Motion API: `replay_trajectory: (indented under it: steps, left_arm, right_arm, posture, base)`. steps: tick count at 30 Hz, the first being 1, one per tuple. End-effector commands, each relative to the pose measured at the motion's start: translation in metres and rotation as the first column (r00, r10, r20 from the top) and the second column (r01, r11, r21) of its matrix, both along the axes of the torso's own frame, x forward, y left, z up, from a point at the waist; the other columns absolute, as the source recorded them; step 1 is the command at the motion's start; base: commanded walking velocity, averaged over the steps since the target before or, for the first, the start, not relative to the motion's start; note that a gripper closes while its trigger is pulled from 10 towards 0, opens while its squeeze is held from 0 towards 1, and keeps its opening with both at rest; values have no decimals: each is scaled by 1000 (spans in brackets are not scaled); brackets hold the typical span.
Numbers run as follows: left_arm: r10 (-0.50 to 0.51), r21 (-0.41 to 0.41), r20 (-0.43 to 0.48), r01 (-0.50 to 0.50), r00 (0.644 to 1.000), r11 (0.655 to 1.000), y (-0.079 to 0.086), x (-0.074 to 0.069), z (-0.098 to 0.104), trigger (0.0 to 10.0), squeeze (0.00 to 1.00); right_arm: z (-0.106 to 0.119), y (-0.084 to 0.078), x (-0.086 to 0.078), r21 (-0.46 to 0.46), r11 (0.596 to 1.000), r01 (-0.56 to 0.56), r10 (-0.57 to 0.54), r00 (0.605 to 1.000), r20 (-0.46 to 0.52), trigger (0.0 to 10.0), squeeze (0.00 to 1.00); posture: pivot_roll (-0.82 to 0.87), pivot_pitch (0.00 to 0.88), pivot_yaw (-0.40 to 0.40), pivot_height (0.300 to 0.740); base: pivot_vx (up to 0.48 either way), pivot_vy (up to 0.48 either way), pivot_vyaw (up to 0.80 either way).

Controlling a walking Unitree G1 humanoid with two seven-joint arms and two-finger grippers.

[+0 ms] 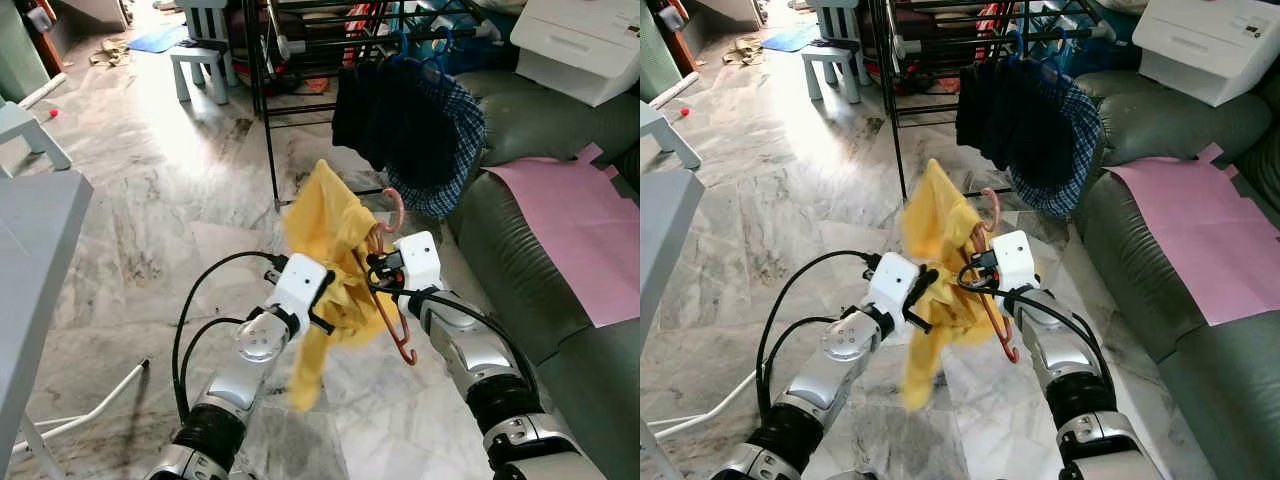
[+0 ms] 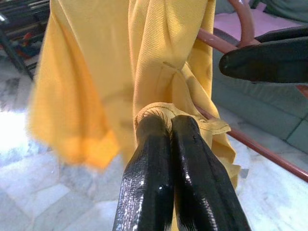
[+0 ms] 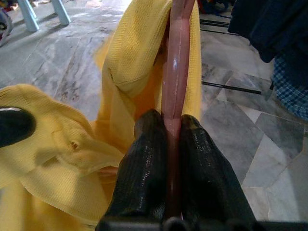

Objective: Hang hanger

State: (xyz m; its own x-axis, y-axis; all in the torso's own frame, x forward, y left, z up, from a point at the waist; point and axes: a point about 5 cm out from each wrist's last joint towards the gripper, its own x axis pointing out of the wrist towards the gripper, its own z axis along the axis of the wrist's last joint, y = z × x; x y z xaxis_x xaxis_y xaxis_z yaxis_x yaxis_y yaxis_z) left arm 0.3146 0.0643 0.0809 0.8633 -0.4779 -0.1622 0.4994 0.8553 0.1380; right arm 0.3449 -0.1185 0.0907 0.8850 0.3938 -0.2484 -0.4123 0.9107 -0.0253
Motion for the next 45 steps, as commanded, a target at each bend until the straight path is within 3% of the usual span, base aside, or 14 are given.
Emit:
replay_trajectory:
  steps: [1, 6, 13, 14, 15, 20, 26, 29, 35, 40, 45]
  left_arm:
    - [31, -12, 10, -31, 999, 999, 4, 3, 2, 10000, 0]
    - [33, -19, -49, -33, 998, 999, 10, -13, -16, 10000, 0]
    - [-75, -17, -84, 74, 994, 997, -2, -25, -24, 10000, 0]
    - [-82, -14, -90, 81, 993, 997, -3, -27, -26, 10000, 365]
    - [-90, -15, -94, 89, 992, 996, -4, -29, -27, 10000, 1000]
    - [-124, -63, -132, 116, 984, 991, -8, -41, -34, 10000, 1000]
    - [-36, -96, -96, 27, 995, 995, 2, -36, -32, 10000, 1000]
    - [169, -131, -46, -174, 985, 976, 26, -23, -25, 10000, 1000]
    - [381, -79, -8, -380, 925, 922, 66, -15, -29, 10000, 1000]
    - [428, -88, -3, -426, 904, 900, 82, -14, -29, 10000, 1000]
    - [407, -83, 36, -403, 913, 911, 94, -15, -26, 10000, 1000]
  right_arm:
    - [12, 4, 5, -1, 1000, 2, -2, 998, 64, 10000, 0]
    - [9, 6, 7, 16, 998, 65, -66, 994, 88, 10000, 0]
    - [28, 7, 20, 24, 996, 83, -86, 982, 170, 10000, 0]
    - [30, 7, 22, 28, 996, 81, -85, 980, 181, 10000, 0]
    - [32, 7, 23, 32, 996, 82, -87, 979, 186, 10000, 0]
    - [36, 14, 27, 37, 996, 85, -91, 972, 215, 10000, 0]
    - [27, 22, 22, 28, 998, 63, -67, 976, 205, 10000, 0]
    - [17, 25, 16, 26, 999, 48, -52, 981, 188, 10000, 0]
    - [3, 22, 6, 37, 999, 28, -34, 985, 168, 10000, 0]
    - [-3, 18, 0, 27, 1000, 11, -16, 984, 177, 10000, 0]
    - [-18, 0, -17, -47, 997, -55, 62, 981, 182, 10000, 0]
  posture:
    - [-41, 68, -46, 740]
    - [-34, 71, -43, 740]
    - [11, 56, -89, 740]
    - [11, 56, -89, 740]
    - [17, 61, -91, 740]
    - [37, 63, -97, 740]
    - [38, 63, -93, 740]
    - [29, 51, -88, 740]
    - [39, 42, -80, 740]
    - [47, 39, -79, 740]
    - [49, 51, -80, 740]
  base:
    - [0, 0, 0]
    - [0, 0, 0]
    - [0, 0, 0]
    - [0, 0, 0]
    - [0, 0, 0]
    - [0, 0, 0]
    - [0, 0, 0]
    - [0, 0, 0]
    - [0, 0, 0]
    - [0, 0, 0]
    - [0, 0, 0]
